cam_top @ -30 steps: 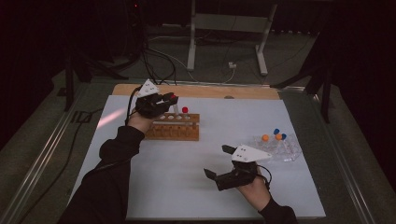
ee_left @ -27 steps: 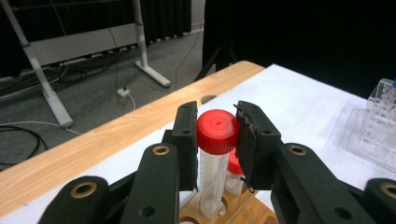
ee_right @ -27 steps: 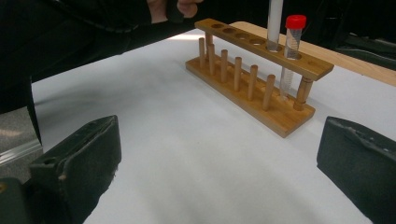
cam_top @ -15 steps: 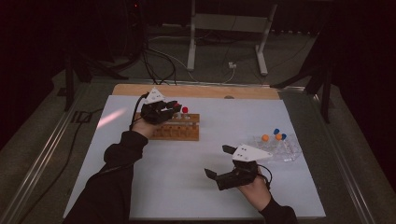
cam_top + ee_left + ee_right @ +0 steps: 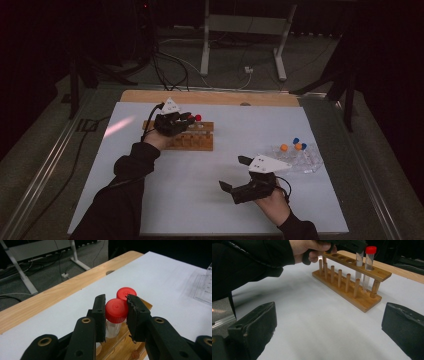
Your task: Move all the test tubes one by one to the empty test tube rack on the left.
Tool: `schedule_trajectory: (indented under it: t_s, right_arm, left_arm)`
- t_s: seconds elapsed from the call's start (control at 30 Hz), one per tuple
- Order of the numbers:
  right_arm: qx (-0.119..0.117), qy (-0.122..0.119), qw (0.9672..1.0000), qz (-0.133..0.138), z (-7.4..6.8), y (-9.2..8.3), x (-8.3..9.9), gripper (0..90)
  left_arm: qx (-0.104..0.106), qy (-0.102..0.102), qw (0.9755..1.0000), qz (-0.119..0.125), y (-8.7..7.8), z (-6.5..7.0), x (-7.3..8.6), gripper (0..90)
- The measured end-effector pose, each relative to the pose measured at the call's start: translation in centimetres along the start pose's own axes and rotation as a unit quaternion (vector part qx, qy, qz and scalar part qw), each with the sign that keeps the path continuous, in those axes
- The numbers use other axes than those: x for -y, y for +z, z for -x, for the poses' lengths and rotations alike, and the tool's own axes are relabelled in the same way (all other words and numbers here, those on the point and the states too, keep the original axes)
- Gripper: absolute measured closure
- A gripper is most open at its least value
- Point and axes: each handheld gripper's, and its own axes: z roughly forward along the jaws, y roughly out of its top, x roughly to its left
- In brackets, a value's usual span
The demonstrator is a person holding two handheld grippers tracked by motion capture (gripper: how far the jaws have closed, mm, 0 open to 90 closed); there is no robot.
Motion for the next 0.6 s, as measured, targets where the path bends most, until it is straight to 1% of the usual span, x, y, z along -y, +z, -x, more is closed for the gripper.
schedule_trajectory:
  t_s: [0.03,0.1,0.2,0.3,0.33,0.4,0.43,0.47,0.5,0.53,0.6]
  right_arm:
    - [0.0,0.0,1.0,0.0,0.0,0.0,0.0,0.0]
    - [0.0,0.0,1.0,-0.001,0.0,0.0,0.0,0.0]
    - [0.0,0.0,1.0,-0.001,0.1,0.0,0.0,0.0]
    - [-0.001,0.001,1.0,-0.001,0.1,0.0,0.0,0.0]
    - [-0.001,0.0,1.0,-0.001,0.1,0.0,0.0,0.0]
    - [0.001,0.0,1.0,0.001,0.1,-0.1,0.0,0.0]
    - [0.001,0.001,1.0,0.001,0.2,-0.1,0.0,0.0]
    - [0.001,0.002,1.0,0.002,0.2,-0.1,0.0,0.0]
    - [0.001,0.002,1.0,0.003,0.2,-0.2,0.0,0.0]
    - [0.002,0.002,1.0,0.005,0.3,-0.2,0.0,0.0]
    - [0.004,0.001,1.0,0.007,0.3,-0.4,-0.1,0.0]
  left_arm:
    - [0.0,0.001,1.0,0.001,0.0,0.0,0.0,71.4]
    - [0.002,-0.004,1.0,0.002,0.1,-0.1,0.0,71.4]
    - [0.003,-0.006,1.0,0.002,0.1,-0.1,0.0,70.9]
    - [0.011,-0.01,0.9999,-0.002,0.1,-0.2,0.0,69.4]
    - [0.017,-0.01,0.9998,0.0,0.0,-0.2,0.0,65.7]
    - [0.017,-0.005,0.9998,0.002,-0.2,0.0,-0.1,59.5]
    - [0.024,-0.007,0.9997,0.006,-0.4,0.0,-0.1,55.4]
    - [0.025,-0.007,0.9996,0.009,-0.5,0.2,-0.2,48.8]
    - [0.018,0.002,0.9998,0.009,-0.8,0.3,-0.4,41.7]
    - [0.019,0.003,0.9998,0.01,-1.0,0.5,-0.5,36.6]
    - [0.025,-0.005,0.9996,0.015,-1.6,0.6,-0.7,27.8]
